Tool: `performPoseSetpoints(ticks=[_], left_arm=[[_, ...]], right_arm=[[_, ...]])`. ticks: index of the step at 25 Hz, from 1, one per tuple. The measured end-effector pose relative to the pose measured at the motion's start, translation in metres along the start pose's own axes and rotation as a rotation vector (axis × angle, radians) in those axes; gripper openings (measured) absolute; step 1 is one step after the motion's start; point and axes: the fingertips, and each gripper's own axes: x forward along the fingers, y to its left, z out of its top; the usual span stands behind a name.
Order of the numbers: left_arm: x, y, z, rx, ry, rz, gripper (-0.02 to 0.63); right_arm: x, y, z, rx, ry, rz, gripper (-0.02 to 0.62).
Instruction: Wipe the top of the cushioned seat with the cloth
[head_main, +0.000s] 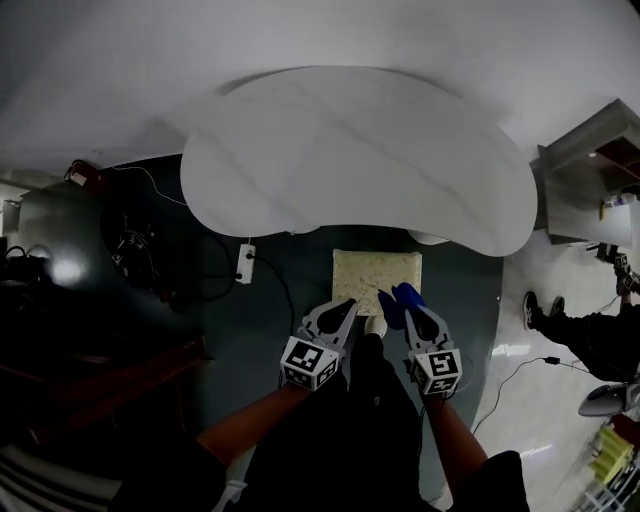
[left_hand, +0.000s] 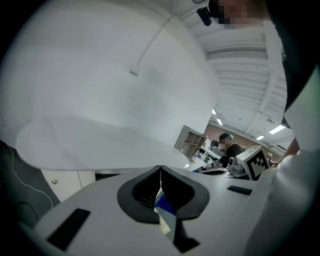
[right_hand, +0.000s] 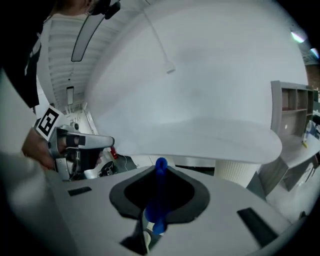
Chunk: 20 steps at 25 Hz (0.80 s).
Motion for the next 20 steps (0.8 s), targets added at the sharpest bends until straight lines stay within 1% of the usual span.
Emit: performPoseSetpoints(ticks=[3,6,8,11,13,16,20], left_arm=[[-0.028,-0.007,0.047,0.043,-0.063,0.003,0.015],[-0.06,-0.007,0.088,0.093,-0.146,0.055,0.015],[-0.077,-0.013,0.106,0.089,-0.19,0.068,0.015],[-0.093,-0.024,0.129,0.046,-0.217,0.039,0.015],[-0.105,-0.027,0.142,0.034,-0.239,0.04,0.015],[-0.12,-0.022,0.158,0.056,-0.276,0.078,0.016],[-0.135,-0.016,0.182,0.105,-0.337,0.114,0.017]], right_arm=[[-0.015,0.031,0.05,-0.02,-0.058,-0.02,0.072],[-0.023,0.06,0.091,-0.024,-0.125,-0.045,0.072],[-0.028,0.078,0.118,-0.026,-0.157,-0.056,0.072],[-0.035,0.092,0.162,-0.026,-0.195,-0.1,0.072],[-0.042,0.103,0.189,-0.042,-0.235,-0.111,0.072],[-0.049,0.123,0.217,-0.097,-0.273,-0.095,0.072],[-0.053,0.14,0.233,-0.114,-0.292,-0.081,0.072]])
